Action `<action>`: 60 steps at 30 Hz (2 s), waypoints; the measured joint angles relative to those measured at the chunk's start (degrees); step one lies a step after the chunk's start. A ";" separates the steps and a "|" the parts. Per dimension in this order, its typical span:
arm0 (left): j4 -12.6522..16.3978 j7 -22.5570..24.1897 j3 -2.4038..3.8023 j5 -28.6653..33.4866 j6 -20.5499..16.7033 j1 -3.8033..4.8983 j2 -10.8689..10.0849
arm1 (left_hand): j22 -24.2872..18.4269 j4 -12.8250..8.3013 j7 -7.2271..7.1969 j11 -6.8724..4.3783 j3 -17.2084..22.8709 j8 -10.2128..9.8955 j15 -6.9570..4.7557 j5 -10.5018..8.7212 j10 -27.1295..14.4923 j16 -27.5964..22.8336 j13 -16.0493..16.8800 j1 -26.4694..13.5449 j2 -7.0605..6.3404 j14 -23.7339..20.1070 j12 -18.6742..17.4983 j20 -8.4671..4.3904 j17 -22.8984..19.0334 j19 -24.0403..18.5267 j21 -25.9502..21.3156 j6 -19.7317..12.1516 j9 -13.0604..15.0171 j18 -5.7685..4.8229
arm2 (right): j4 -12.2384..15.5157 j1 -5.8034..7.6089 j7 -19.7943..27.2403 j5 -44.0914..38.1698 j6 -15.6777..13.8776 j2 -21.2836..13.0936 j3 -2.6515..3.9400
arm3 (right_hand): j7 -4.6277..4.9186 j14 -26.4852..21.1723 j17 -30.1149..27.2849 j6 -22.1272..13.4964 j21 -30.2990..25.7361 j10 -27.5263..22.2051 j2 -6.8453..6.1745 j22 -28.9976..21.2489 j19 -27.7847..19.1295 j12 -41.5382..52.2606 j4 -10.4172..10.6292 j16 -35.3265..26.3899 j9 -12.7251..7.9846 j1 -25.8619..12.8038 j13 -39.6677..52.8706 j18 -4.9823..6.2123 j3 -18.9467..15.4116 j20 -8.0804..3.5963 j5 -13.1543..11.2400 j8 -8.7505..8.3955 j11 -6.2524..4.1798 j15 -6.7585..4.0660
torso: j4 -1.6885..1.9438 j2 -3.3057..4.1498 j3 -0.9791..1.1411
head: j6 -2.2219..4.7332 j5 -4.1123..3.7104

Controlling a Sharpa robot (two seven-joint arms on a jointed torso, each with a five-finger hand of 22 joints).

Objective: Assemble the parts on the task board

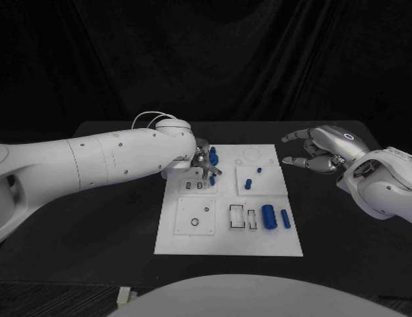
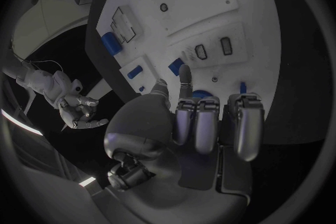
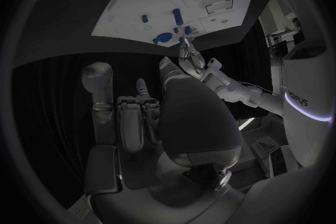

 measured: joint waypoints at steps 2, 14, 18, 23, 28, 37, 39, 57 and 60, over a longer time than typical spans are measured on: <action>-0.25 0.00 0.00 0.00 0.00 -0.06 0.19 | 0.00 0.01 0.00 -0.01 0.01 0.00 0.00 0.00 0.01 0.00 0.00 0.00 0.00 0.00 0.00 0.00 0.00 0.00 -0.22 0.00 0.00 0.00 | -0.04 -0.02 0.01 0.00 0.00 0.00 0.00 | 0.00 0.00 0.00 0.00 0.00 0.00 0.00 0.03 0.00 0.00 0.00 0.00 0.00 0.00 0.00 0.00 0.00 0.00 0.00 0.00 0.00 0.00 | 0.00 -0.03 0.02 | -0.01 -0.08; -1.16 0.00 0.00 0.01 0.07 -0.71 0.66 | 0.00 -0.62 0.00 -0.20 0.93 -0.44 -0.21 0.60 0.21 0.00 0.00 0.00 0.00 0.21 0.00 -0.41 0.00 -0.41 -0.62 0.00 0.55 0.00 | -0.25 -0.07 0.06 0.00 0.05 0.07 0.00 | 0.00 0.00 0.00 0.00 0.00 0.00 0.22 0.04 0.00 0.00 0.00 0.00 0.00 -0.23 0.00 0.00 0.00 0.00 0.00 0.00 0.00 0.00 | -0.02 -0.11 0.03 | -0.01 -0.42; -1.42 0.01 0.00 0.01 0.10 -1.01 0.86 | 0.00 -0.79 0.00 -0.20 1.11 -0.67 -0.21 0.60 0.21 0.00 0.00 0.23 0.23 0.21 0.00 -0.40 0.00 -0.41 -0.80 0.00 0.72 0.00 | -0.39 -0.16 0.07 0.00 0.08 0.17 0.00 | 0.00 0.00 0.00 0.00 0.00 0.00 0.22 0.04 0.00 0.00 0.00 0.00 0.00 -0.23 0.00 0.00 0.00 0.00 0.00 0.00 0.00 0.00 | -0.02 -0.14 0.04 | -0.01 -0.54; -1.68 0.06 0.00 0.01 0.16 -1.30 1.02 | 0.00 -1.03 0.00 -0.40 1.35 -0.90 -0.20 0.82 0.01 0.00 0.00 0.23 0.23 0.21 0.00 -0.61 0.00 -0.61 -0.80 0.00 0.89 0.00 | -0.48 -0.29 0.09 0.00 0.12 0.26 0.00 | 0.00 0.00 0.00 0.00 0.00 0.00 0.22 0.03 0.20 0.00 0.00 0.00 0.00 -0.22 0.00 -0.01 0.00 0.20 0.00 0.23 0.00 0.00 | -0.03 -0.15 0.04 | -0.01 -0.62; -1.98 0.18 0.00 0.02 0.23 -1.40 1.23 | -0.01 -1.27 0.00 -0.40 1.90 -1.10 -0.41 1.15 0.00 0.00 0.00 0.49 0.49 0.00 0.00 -0.73 0.00 -0.74 -1.02 0.00 1.20 0.01 | -0.60 -0.33 0.10 0.00 0.15 0.31 0.00 | 0.21 0.00 0.00 0.20 0.00 0.00 0.22 0.03 0.20 0.00 0.00 0.00 -0.01 -0.22 0.00 -0.01 0.00 0.20 -0.01 0.23 0.00 0.00 | -0.03 -0.18 0.07 | -0.01 -0.71; -2.41 0.45 0.00 0.02 0.44 -1.60 1.61 | -0.01 -1.68 0.00 -0.40 2.31 -1.45 -0.41 1.48 0.00 0.00 0.00 0.71 0.71 0.00 0.00 -0.60 0.00 -1.04 -1.31 0.00 1.38 0.00 | -0.78 -0.48 0.10 0.00 0.24 0.52 0.00 | 0.21 0.00 0.00 0.20 0.00 0.00 0.22 0.02 0.20 0.00 0.00 0.00 0.00 -0.22 0.00 -0.01 0.00 0.20 -0.01 0.23 0.00 0.00 | -0.01 -0.20 0.07 | -0.01 -0.79; -2.46 0.51 0.00 0.02 0.52 -1.66 1.67 | -0.01 -1.83 0.00 -0.39 2.46 -1.49 -0.41 1.52 0.00 0.00 0.00 0.71 0.71 0.00 0.00 -0.76 -0.01 -1.23 -1.31 0.00 1.49 0.00 | -0.79 -0.50 0.10 0.00 0.27 0.52 0.00 | 0.18 0.00 0.00 0.23 0.00 0.00 0.22 0.02 0.20 0.00 0.00 0.00 -0.01 -0.22 0.00 -0.01 0.00 0.20 -0.01 0.23 0.00 0.00 | 0.00 -0.21 0.06 | -0.01 -0.79; -3.55 0.77 0.00 0.03 1.36 -2.04 2.74 | -0.01 -3.16 0.00 -0.39 4.11 -2.62 -0.41 2.86 0.00 0.00 0.01 1.51 1.05 0.00 0.00 -0.60 -0.01 -1.44 -1.76 -0.01 2.18 0.00 | -0.92 -0.57 0.09 0.00 0.71 0.82 0.00 | 0.20 0.00 0.00 0.61 0.00 -0.22 0.45 0.01 0.20 0.00 0.00 0.00 -0.01 -0.46 0.00 -0.01 0.00 0.20 -0.01 0.23 0.22 0.00 | 0.04 -0.25 0.05 | -0.01 -0.59; -3.70 0.82 0.00 0.03 1.50 -2.14 2.82 | -0.01 -3.50 0.00 -0.39 4.79 -3.07 -0.40 3.54 0.00 0.00 0.01 1.74 0.82 0.00 0.00 -0.81 -0.01 -1.64 -1.76 -0.01 2.39 0.00 | -0.95 -0.58 0.09 0.00 0.78 0.84 0.00 | 0.20 0.00 0.00 0.61 -0.29 -0.22 0.45 0.01 0.20 0.00 0.00 0.00 -0.01 -0.46 0.00 0.00 0.00 0.20 -0.01 0.23 0.22 0.00 | 0.01 -0.28 0.05 | -0.01 -0.64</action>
